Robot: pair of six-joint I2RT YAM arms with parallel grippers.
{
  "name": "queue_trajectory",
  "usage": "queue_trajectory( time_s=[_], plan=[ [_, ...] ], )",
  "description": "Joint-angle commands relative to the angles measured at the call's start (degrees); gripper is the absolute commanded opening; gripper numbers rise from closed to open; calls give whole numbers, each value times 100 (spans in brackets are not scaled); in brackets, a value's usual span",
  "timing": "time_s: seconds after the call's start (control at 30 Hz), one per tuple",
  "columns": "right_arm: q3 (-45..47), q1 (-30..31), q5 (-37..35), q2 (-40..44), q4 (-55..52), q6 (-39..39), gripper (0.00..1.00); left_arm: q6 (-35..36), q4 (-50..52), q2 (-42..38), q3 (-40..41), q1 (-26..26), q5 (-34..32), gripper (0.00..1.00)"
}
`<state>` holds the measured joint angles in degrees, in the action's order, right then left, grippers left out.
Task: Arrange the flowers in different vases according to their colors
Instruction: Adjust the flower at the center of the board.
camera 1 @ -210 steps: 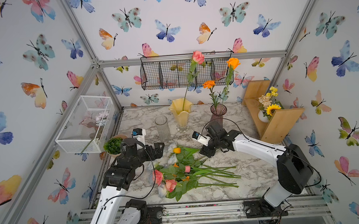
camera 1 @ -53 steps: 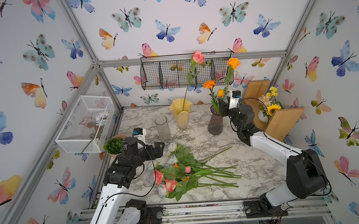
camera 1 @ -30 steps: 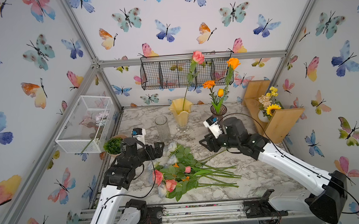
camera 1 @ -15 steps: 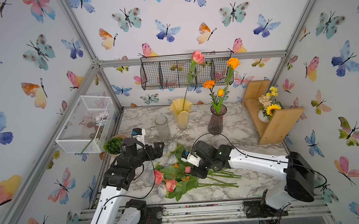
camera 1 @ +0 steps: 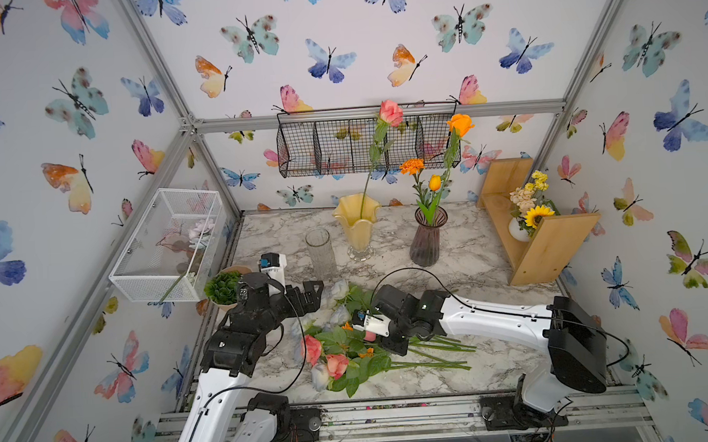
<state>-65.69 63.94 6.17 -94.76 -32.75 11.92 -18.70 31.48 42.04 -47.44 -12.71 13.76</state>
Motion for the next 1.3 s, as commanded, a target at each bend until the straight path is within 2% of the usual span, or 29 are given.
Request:
queue_trajectory(
  time_s=[0.0, 1.03, 1.27],
  plan=[
    [-170, 54, -105, -59, 27, 161, 28, -21, -45, -31, 35, 32, -119, 99],
    [-275, 140, -606, -854, 389, 652, 28, -20, -46, 6, 24, 32, -115, 99],
    [-269, 142, -726, -919, 506, 745, 24, -20, -42, 10, 24, 32, -117, 99]
  ],
)
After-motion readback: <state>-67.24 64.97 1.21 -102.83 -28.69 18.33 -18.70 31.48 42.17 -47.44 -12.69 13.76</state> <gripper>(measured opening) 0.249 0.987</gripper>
